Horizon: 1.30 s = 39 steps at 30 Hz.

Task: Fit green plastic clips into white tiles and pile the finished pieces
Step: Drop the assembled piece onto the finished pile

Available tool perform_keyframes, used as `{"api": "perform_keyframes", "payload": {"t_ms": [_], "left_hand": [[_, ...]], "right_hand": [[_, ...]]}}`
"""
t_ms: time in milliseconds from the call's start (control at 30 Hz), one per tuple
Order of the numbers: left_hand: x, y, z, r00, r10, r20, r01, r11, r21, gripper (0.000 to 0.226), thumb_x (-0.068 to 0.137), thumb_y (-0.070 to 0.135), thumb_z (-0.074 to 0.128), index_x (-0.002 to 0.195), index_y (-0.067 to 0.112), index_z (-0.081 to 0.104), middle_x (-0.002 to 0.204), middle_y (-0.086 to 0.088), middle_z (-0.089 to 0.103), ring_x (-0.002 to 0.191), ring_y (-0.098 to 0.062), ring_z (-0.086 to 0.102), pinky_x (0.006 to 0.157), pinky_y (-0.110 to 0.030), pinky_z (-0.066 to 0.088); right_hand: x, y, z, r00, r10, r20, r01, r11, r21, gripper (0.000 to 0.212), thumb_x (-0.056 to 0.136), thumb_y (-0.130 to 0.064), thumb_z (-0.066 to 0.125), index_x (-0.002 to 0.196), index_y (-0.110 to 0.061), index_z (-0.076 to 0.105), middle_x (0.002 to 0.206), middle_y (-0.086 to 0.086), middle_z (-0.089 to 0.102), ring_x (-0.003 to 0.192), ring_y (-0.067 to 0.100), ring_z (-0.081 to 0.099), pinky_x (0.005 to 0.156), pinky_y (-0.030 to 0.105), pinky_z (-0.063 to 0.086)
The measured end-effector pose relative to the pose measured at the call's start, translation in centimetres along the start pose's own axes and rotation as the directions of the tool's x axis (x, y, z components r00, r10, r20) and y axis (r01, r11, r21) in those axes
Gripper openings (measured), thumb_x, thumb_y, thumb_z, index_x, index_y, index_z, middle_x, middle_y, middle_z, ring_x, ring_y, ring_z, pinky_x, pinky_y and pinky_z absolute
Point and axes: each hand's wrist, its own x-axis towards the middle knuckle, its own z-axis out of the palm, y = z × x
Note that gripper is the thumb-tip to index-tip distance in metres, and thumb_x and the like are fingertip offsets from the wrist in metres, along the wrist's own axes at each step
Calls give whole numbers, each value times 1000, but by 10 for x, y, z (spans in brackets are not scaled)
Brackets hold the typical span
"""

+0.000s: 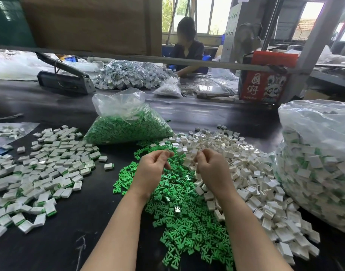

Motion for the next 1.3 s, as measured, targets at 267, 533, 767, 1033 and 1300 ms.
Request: {"api": "perform_keyframes", "payload": {"t_ms": [267, 533, 767, 1033, 1300], "left_hand": [[3, -4, -8, 989, -46, -139, 52, 998, 41, 18, 91, 31, 69, 99, 15, 73, 71, 7, 68, 58, 9, 60, 53, -5, 42], [2, -3, -6, 995, -99, -29, 102, 980, 170, 16, 90, 34, 70, 86, 19, 74, 65, 8, 67, 56, 6, 58, 54, -7, 40], [0, -2, -3, 993, -111, -38, 117, 968, 224, 19, 91, 34, 68, 84, 17, 73, 69, 5, 68, 61, -1, 59, 56, -9, 41], [-5, 15, -14, 957, -216, 192, 160, 950, 268, 17, 80, 34, 80, 85, 18, 77, 72, 8, 74, 62, 6, 61, 63, -17, 43], [-24, 52, -5, 355, -482, 801, 1, 857, 515, 15, 77, 21, 80, 92, 23, 79, 98, -16, 74, 88, -21, 61, 81, -36, 47]], "right_hand": [[-5, 2, 10, 987, -123, 103, 153, 912, -381, 14, 93, -27, 62, 103, -21, 70, 93, -3, 73, 83, 13, 66, 78, 34, 58], [-6, 6, 19, 962, -183, 201, 266, 788, -556, 40, 96, -40, 54, 136, -43, 49, 120, -9, 59, 117, 15, 48, 103, 36, 39], [-9, 8, 29, 963, -209, 168, 268, 766, -584, 19, 95, -30, 57, 112, -27, 66, 118, -4, 60, 113, 17, 51, 102, 35, 38], [-7, 6, 26, 971, -168, 168, 234, 800, -552, 17, 95, -25, 57, 109, -22, 65, 106, -4, 65, 102, 15, 56, 99, 35, 44], [-1, -4, 0, 993, -87, 76, 103, 964, -245, 9, 91, -18, 67, 97, -19, 73, 94, -2, 73, 77, 10, 66, 78, 29, 56]]}}
